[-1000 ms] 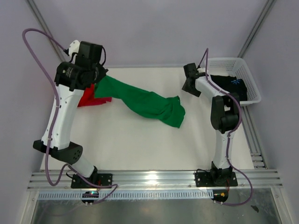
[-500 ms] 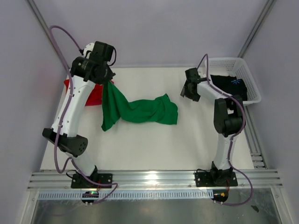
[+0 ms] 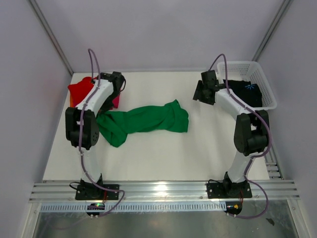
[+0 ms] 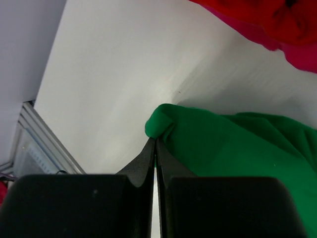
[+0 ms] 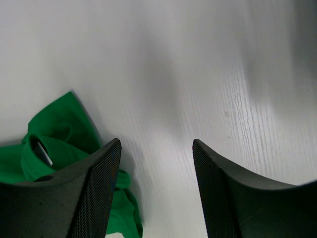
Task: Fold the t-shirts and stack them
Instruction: Flatten out the tshirt
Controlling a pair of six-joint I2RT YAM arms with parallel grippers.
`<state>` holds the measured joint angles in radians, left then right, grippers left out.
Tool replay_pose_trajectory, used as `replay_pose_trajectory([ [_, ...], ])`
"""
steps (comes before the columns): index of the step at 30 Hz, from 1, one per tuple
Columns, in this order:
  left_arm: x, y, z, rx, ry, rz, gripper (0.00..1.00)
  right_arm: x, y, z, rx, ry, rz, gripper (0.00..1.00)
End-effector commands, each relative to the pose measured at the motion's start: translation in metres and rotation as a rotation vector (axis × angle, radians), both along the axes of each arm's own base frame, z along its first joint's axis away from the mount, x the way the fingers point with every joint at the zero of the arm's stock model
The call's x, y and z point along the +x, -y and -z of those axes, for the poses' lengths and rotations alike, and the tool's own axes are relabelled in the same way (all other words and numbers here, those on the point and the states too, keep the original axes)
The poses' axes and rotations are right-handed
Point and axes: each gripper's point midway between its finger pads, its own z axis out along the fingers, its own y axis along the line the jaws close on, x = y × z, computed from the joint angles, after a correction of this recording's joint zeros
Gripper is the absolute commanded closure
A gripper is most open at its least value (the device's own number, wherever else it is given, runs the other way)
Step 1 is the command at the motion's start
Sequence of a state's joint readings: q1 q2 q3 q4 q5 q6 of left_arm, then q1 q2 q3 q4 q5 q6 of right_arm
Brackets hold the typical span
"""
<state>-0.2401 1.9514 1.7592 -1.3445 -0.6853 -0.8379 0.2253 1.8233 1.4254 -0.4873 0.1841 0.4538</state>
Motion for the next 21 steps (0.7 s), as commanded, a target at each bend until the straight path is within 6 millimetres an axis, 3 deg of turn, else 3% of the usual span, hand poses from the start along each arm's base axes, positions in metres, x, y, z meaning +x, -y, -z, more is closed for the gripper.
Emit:
replay_pose_trajectory([
  [1, -0.031, -0.037, -0.023, 0.262, -0.183, 0.004, 1.0, -0.005, 0.004, -0.005, -0.017, 0.014, -0.011, 0.36],
  [6, -0.032, -0.026, -0.016, 0.196, -0.261, 0.013, 0.99, -0.013, 0.006, 0.0, -0.03, -0.007, -0.018, 0.36],
  [8, -0.029, -0.017, -0.021, 0.122, -0.229, 0.028, 0.67, -0.017, 0.007, 0.005, -0.034, -0.019, -0.019, 0.36],
  [9, -0.028, -0.015, -0.032, 0.102, -0.204, 0.045, 0.58, -0.018, 0.007, 0.005, -0.032, -0.018, -0.019, 0.36],
  [13, -0.025, -0.006, -0.063, 0.022, -0.112, 0.072, 0.41, -0.023, 0.002, 0.017, -0.005, -0.04, -0.032, 0.36],
  [17, -0.032, 0.001, -0.075, -0.044, -0.086, 0.084, 0.33, -0.03, -0.006, 0.027, 0.024, -0.052, -0.064, 0.36],
  [20, -0.046, 0.021, -0.069, -0.183, -0.088, 0.079, 0.33, -0.035, -0.01, 0.02, 0.018, -0.003, -0.102, 0.36],
  [21, -0.045, 0.041, -0.062, -0.296, -0.064, 0.084, 0.33, -0.035, -0.017, 0.016, 0.019, 0.025, -0.123, 0.36],
])
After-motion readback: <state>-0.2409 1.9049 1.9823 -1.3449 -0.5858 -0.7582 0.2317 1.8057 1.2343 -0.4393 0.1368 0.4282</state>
